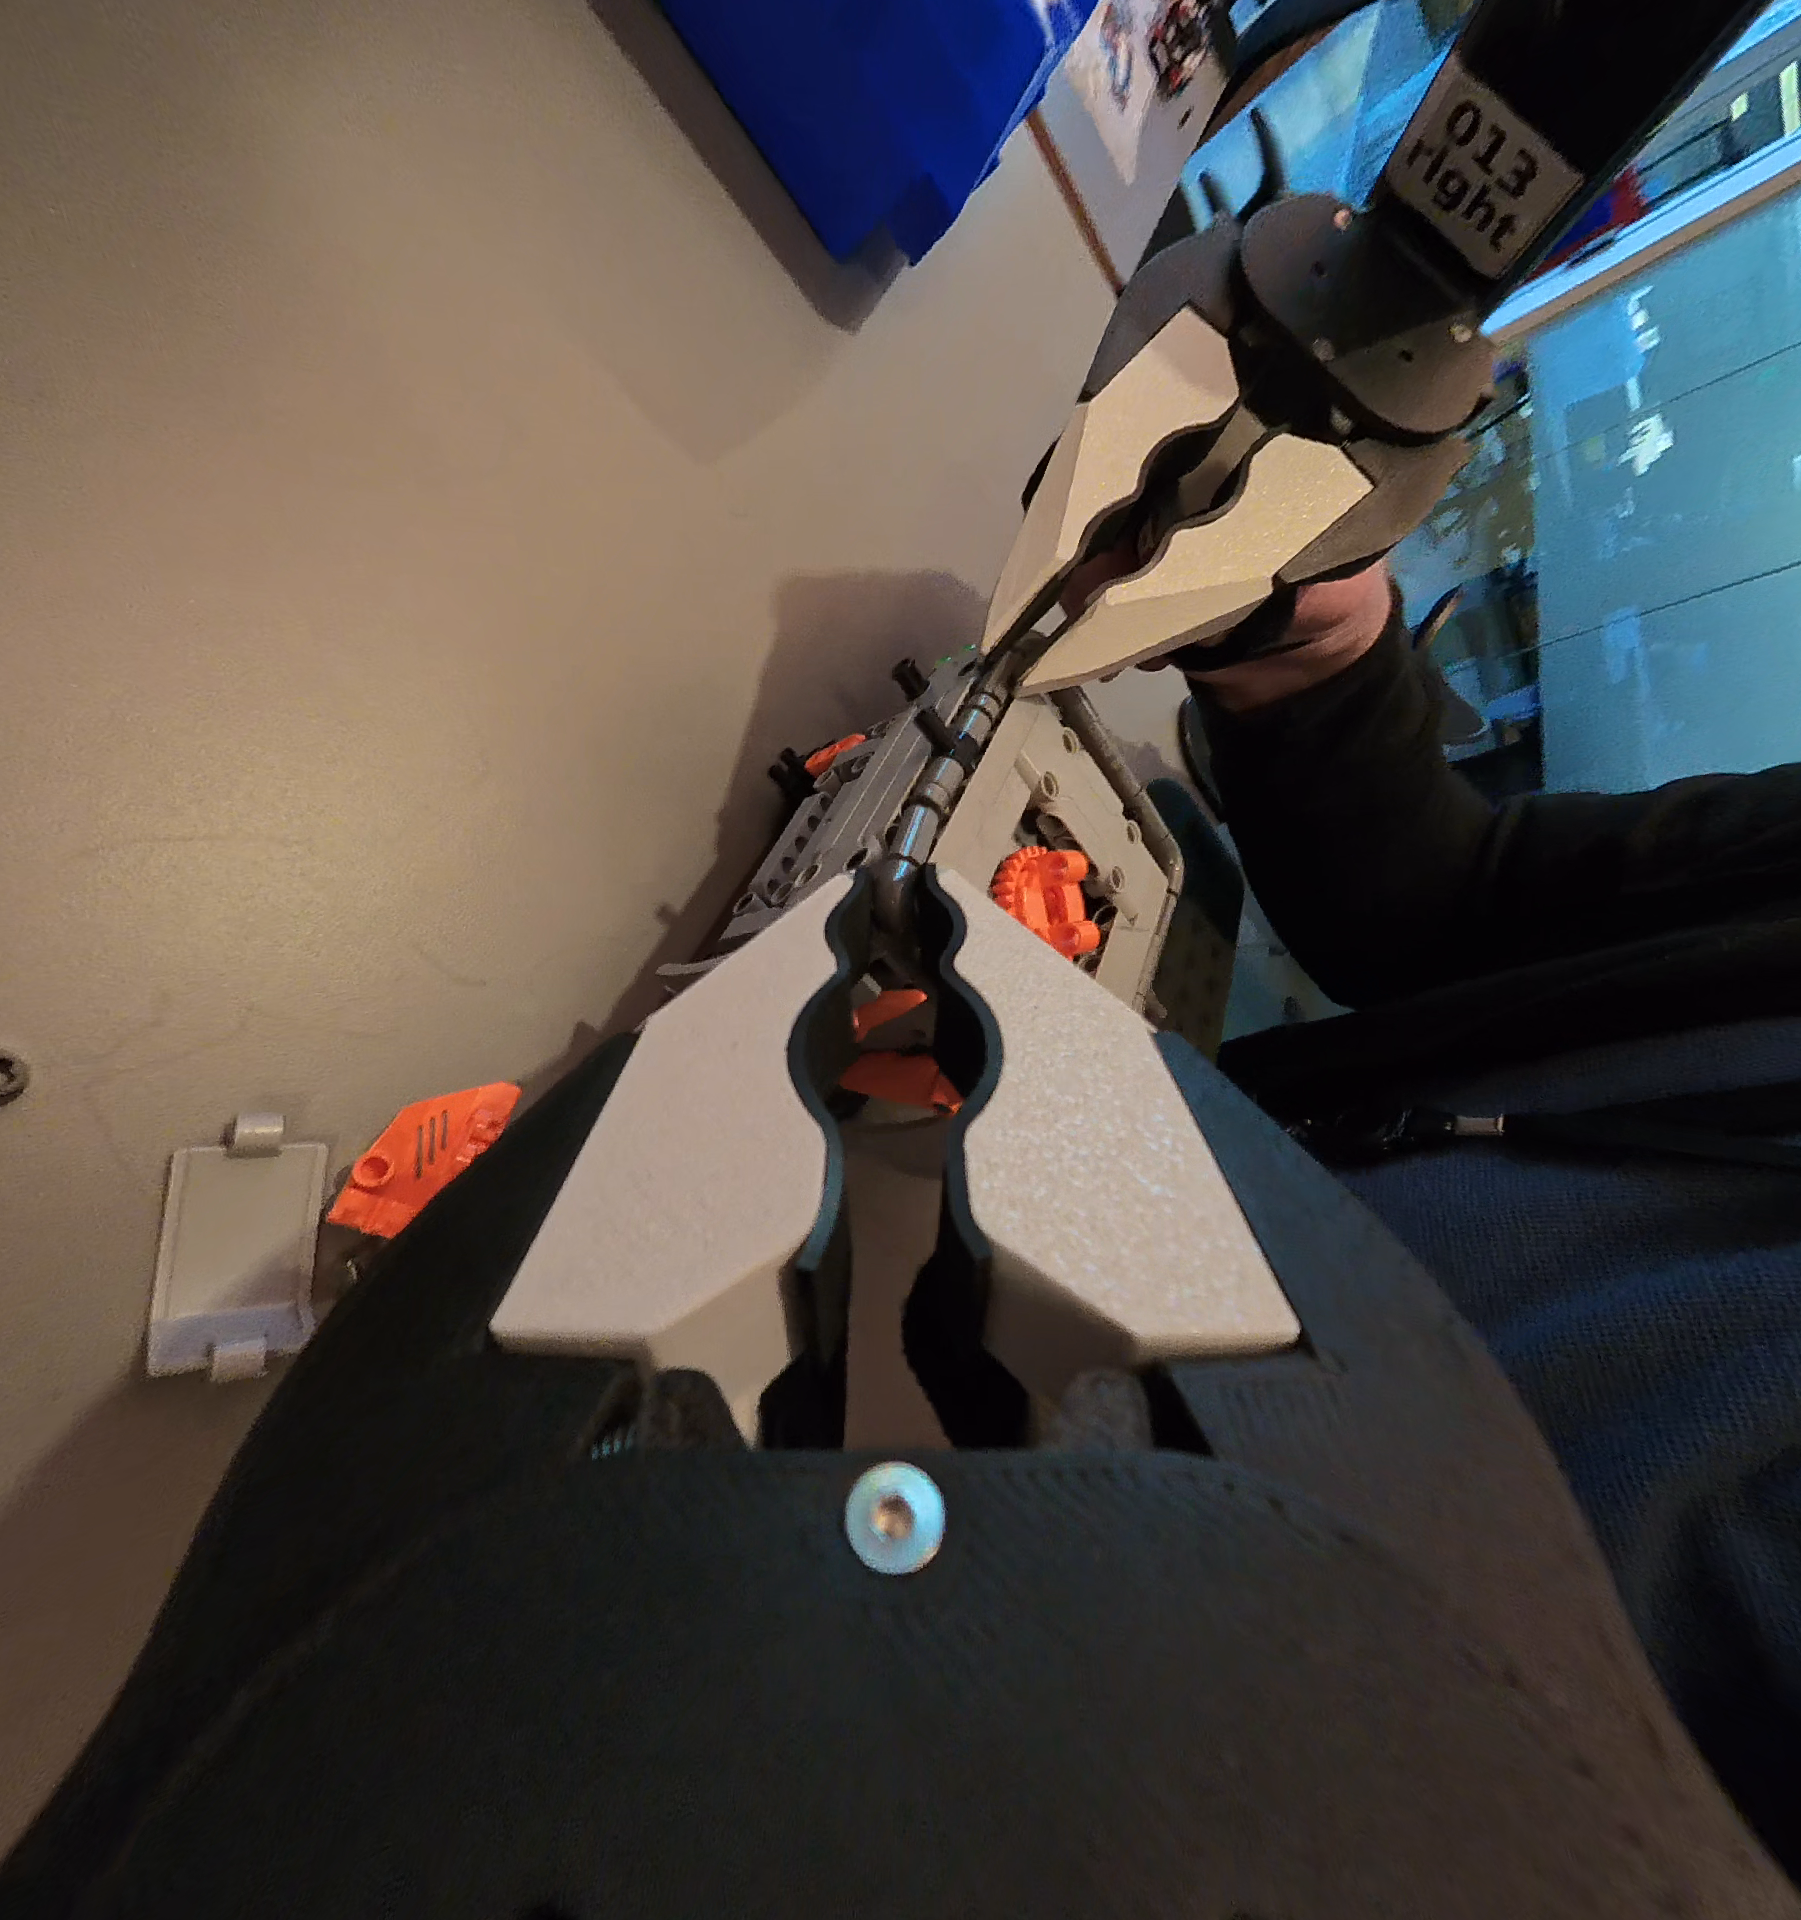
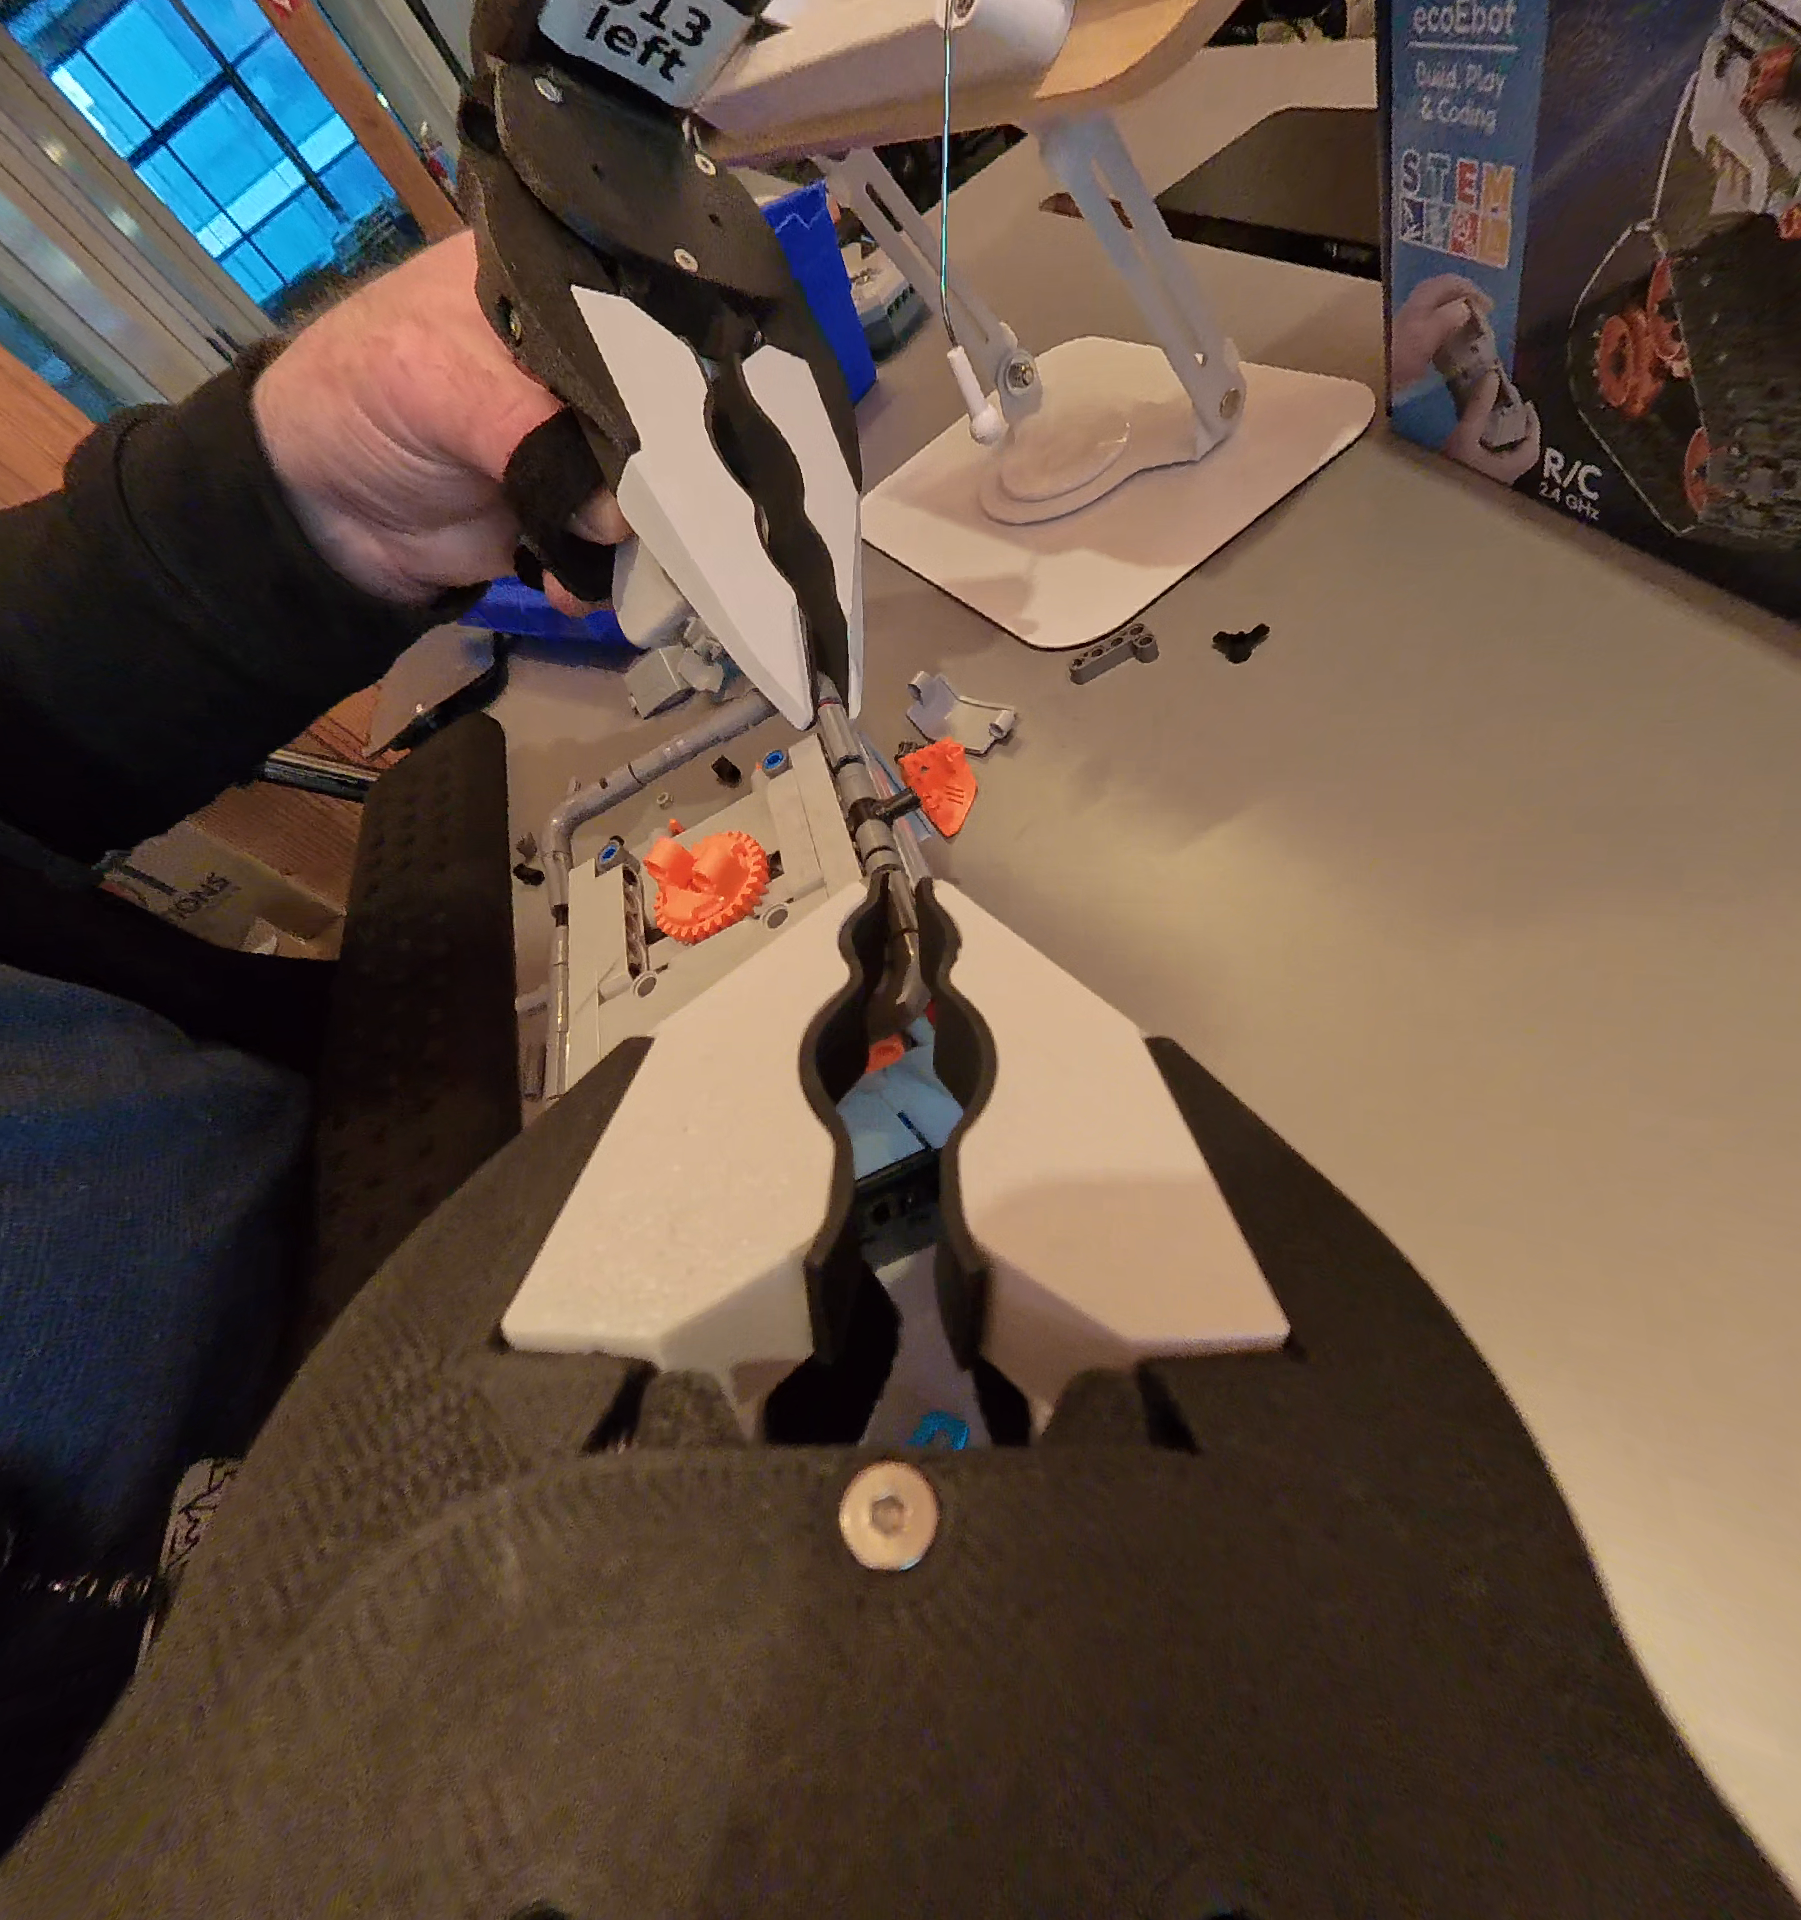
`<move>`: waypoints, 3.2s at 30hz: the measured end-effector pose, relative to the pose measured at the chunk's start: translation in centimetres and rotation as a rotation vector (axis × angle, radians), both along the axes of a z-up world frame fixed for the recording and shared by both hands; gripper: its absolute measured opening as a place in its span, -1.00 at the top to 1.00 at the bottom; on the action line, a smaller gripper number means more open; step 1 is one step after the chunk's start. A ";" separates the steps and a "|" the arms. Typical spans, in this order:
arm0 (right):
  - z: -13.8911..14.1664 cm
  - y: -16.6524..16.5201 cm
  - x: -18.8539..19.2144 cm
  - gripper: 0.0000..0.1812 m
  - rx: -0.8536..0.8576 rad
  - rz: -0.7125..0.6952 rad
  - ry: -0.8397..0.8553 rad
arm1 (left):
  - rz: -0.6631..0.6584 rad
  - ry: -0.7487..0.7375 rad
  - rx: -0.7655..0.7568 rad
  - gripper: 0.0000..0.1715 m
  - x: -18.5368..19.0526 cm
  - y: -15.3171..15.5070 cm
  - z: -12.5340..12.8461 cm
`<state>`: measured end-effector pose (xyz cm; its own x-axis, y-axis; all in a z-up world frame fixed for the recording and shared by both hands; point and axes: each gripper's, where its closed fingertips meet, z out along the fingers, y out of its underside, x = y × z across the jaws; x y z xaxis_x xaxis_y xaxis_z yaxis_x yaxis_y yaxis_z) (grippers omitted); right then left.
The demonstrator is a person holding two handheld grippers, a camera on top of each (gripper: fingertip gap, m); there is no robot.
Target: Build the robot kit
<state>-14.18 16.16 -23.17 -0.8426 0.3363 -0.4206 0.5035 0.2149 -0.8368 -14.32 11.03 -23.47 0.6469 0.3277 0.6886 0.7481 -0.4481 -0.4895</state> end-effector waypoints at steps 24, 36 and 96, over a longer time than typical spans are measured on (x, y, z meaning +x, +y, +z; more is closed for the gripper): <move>0.0 0.0 0.0 0.98 -0.073 -0.027 0.043 | 0.032 -0.103 0.063 0.93 -0.1 0.2 -0.1; 0.0 0.0 0.0 0.99 -0.076 -0.025 0.062 | 0.128 -0.108 0.203 0.93 -0.3 0.3 -0.2; 0.6 3.6 0.9 0.86 -0.153 -0.183 -0.006 | 0.225 0.017 0.236 0.61 2.1 -0.9 0.7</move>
